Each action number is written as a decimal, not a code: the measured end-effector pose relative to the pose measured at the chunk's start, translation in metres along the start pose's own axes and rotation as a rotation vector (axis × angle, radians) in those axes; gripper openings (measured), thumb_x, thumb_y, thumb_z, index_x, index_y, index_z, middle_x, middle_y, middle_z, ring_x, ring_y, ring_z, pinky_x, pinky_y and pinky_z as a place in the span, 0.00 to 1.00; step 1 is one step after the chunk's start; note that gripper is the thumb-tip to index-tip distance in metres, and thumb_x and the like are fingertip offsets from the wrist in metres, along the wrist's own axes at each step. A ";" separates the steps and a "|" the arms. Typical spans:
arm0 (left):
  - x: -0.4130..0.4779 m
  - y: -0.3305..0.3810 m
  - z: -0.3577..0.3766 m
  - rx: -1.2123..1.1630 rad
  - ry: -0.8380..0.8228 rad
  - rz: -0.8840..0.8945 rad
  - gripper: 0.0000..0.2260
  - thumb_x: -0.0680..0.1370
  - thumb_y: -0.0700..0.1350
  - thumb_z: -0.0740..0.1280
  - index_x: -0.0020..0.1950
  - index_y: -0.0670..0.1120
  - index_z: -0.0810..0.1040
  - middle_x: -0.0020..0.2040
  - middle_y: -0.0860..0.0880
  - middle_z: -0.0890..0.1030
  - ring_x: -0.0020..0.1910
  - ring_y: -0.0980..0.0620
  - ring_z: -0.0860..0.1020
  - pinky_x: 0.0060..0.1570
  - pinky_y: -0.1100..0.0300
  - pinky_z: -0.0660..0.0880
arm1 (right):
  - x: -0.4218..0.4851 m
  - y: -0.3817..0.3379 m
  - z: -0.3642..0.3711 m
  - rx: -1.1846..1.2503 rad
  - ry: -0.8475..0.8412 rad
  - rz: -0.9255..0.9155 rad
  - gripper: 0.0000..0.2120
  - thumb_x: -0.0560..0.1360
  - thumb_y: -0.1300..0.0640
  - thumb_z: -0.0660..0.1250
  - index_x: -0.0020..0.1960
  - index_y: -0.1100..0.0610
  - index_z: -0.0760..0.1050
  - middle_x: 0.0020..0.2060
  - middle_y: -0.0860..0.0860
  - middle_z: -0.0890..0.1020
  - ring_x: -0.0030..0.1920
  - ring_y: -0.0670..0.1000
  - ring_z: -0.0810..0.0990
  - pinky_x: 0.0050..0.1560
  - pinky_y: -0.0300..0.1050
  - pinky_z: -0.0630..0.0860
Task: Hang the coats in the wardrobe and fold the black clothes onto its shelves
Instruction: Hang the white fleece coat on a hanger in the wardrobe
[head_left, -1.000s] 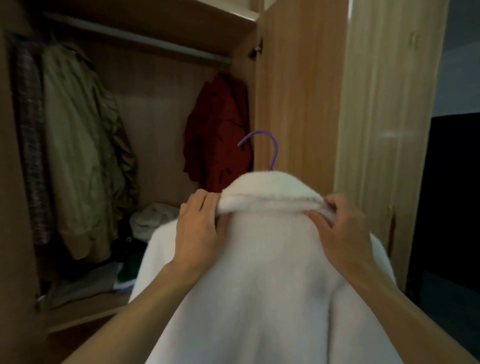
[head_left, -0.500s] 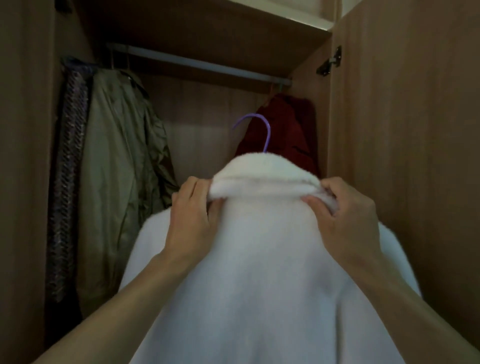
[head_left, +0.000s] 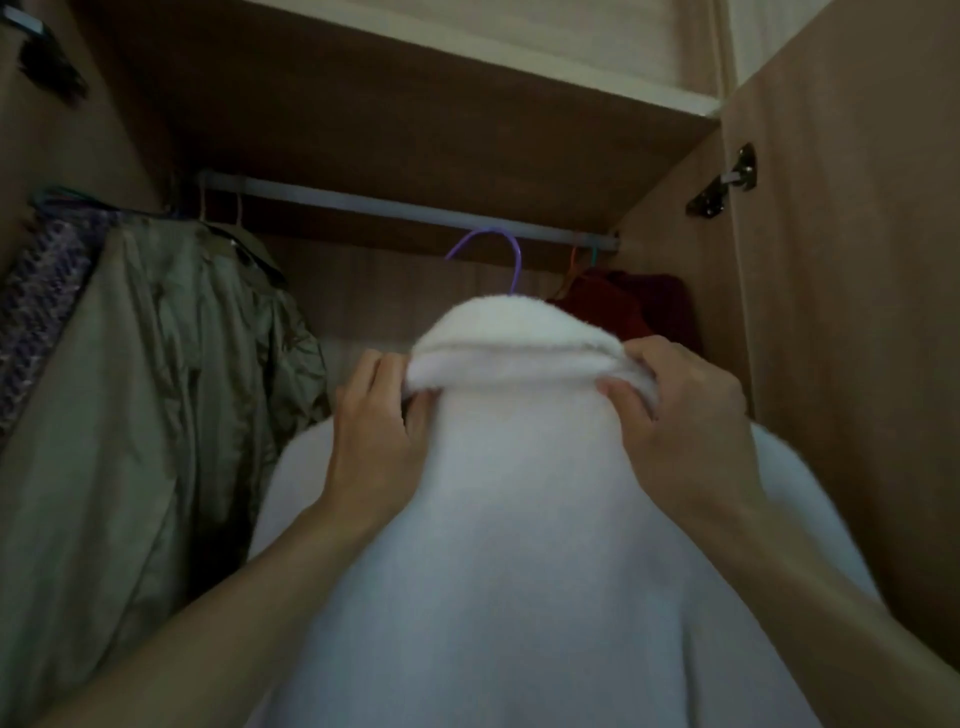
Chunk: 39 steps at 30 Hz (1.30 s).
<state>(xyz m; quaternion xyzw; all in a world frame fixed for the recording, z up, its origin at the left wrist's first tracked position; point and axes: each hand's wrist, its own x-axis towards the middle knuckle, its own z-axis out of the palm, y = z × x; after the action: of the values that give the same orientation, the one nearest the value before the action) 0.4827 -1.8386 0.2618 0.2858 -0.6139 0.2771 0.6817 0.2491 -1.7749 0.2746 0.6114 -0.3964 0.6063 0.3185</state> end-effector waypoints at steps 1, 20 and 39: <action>0.006 -0.009 0.008 -0.014 0.012 -0.005 0.06 0.79 0.43 0.64 0.45 0.49 0.68 0.45 0.50 0.68 0.42 0.49 0.69 0.45 0.56 0.66 | 0.008 0.001 0.011 -0.016 0.012 -0.005 0.11 0.76 0.53 0.68 0.58 0.55 0.76 0.48 0.51 0.80 0.47 0.53 0.78 0.48 0.51 0.77; 0.165 -0.174 0.150 -0.058 0.184 -0.042 0.06 0.80 0.44 0.62 0.55 0.47 0.75 0.54 0.48 0.73 0.51 0.45 0.74 0.50 0.44 0.76 | 0.159 -0.007 0.198 -0.186 0.286 0.014 0.12 0.74 0.54 0.70 0.54 0.52 0.71 0.46 0.51 0.73 0.47 0.55 0.74 0.43 0.45 0.67; 0.268 -0.231 0.344 -0.140 0.071 -0.072 0.09 0.79 0.43 0.63 0.56 0.48 0.81 0.53 0.45 0.79 0.51 0.43 0.76 0.52 0.52 0.74 | 0.276 0.097 0.285 -0.441 0.213 0.037 0.08 0.77 0.54 0.67 0.54 0.51 0.71 0.50 0.52 0.76 0.47 0.55 0.77 0.40 0.45 0.67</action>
<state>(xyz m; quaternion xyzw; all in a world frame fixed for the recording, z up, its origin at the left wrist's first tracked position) 0.4428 -2.2407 0.5458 0.2492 -0.5966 0.2186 0.7309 0.2903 -2.0970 0.5229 0.4525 -0.4945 0.5717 0.4731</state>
